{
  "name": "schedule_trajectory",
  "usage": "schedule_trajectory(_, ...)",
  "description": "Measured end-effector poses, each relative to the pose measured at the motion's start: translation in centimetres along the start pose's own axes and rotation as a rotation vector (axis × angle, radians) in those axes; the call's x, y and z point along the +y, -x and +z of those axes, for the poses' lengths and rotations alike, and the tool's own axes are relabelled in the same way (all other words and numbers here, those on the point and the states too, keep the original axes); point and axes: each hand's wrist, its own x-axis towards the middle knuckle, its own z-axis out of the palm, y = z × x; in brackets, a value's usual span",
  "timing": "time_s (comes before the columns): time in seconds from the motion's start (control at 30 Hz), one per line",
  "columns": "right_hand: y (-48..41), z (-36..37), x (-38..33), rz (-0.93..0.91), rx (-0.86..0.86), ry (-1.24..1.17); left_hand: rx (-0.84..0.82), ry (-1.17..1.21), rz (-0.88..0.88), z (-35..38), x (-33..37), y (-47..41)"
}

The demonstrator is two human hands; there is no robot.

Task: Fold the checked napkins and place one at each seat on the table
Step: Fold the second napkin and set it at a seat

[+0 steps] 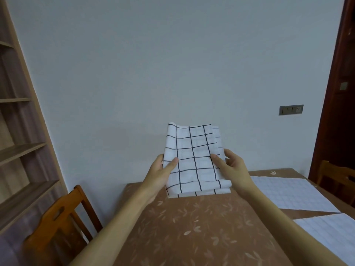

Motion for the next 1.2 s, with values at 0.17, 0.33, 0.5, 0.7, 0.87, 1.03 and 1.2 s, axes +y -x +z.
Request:
schedule_trajectory(0.17, -0.2, -0.2, -0.1, -0.12, 0.106, 0.025, -0.115, -0.142, 0.048, 0.0, -0.5, 1.2)
schedule_trajectory(0.33, -0.3, -0.5, 0.0, -0.162, 0.128, 0.063, -0.042, -0.358, 0.196, -0.1, -1.6, 1.6)
schedule_trajectory(0.5, -0.2, -0.3, -0.2, -0.175, 0.133, 0.086, 0.153, -0.388, 0.301, 0.2, -1.8, 1.4)
schedule_trajectory(0.7, -0.4, -0.3, 0.0, -0.201, 0.161, 0.165, 0.192, -0.132, 0.159, 0.1, -2.7, 0.8)
schedule_trajectory(0.87, -0.6, -1.0, 0.2, -0.158, 0.122, 0.159, 0.039, 0.4, -0.05, -0.5, -1.7, 1.1)
schedule_trajectory(1.03, -0.2, -1.1, 0.8, -0.093, -0.041, 0.152, 0.085, 0.246, -0.13, -1.0, -1.1, 0.0)
schedule_trajectory(1.2, 0.1, -1.1, 0.6, -0.067, -0.125, 0.139, 0.07, 0.091, -0.074, -1.0, -0.5, -0.1)
